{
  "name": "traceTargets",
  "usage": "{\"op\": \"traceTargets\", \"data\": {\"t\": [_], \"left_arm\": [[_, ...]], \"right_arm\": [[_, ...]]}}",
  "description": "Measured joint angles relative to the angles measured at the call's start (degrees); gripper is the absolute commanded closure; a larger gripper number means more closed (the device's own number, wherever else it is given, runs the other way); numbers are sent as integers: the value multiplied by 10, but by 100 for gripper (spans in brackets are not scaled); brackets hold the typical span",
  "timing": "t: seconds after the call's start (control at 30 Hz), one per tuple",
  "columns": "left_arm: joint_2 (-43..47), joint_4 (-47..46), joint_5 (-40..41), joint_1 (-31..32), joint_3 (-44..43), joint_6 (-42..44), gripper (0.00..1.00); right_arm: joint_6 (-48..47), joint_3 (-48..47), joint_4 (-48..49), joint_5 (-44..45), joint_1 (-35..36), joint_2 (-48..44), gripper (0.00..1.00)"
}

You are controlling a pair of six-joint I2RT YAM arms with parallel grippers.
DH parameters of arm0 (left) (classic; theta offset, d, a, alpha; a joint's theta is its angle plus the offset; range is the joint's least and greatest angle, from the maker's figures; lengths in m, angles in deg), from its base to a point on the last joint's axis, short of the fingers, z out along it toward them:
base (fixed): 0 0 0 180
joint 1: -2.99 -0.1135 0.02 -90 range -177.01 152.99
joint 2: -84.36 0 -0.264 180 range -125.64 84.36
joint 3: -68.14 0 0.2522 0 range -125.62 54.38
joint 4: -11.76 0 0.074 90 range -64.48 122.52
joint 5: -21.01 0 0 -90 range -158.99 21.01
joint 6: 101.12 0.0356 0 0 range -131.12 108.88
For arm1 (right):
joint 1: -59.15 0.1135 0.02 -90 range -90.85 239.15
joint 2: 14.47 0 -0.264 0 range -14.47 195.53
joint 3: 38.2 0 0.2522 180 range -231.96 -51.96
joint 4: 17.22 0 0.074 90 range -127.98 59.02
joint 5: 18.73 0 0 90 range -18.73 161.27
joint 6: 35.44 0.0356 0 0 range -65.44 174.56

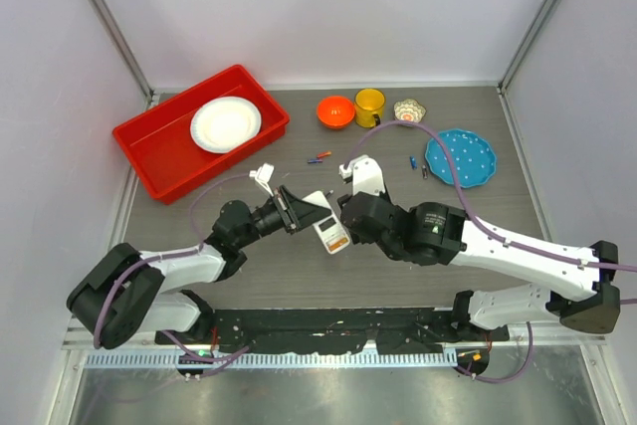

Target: Load the batteries into the remote control

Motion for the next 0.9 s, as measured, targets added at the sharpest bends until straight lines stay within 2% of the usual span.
{"op": "traceTargets", "data": {"t": [0.13, 0.27, 0.9], "left_arm": [[-28, -96, 19, 1, 11, -9, 100], [-46, -142, 30, 2, 33, -13, 100], [-61, -172, 20, 2, 50, -27, 100]], "right_arm": [[0, 6, 0, 10, 29, -1, 99], [0, 30, 10, 13, 48, -9, 99], [-4, 35, 33, 32, 55, -10, 99]]}}
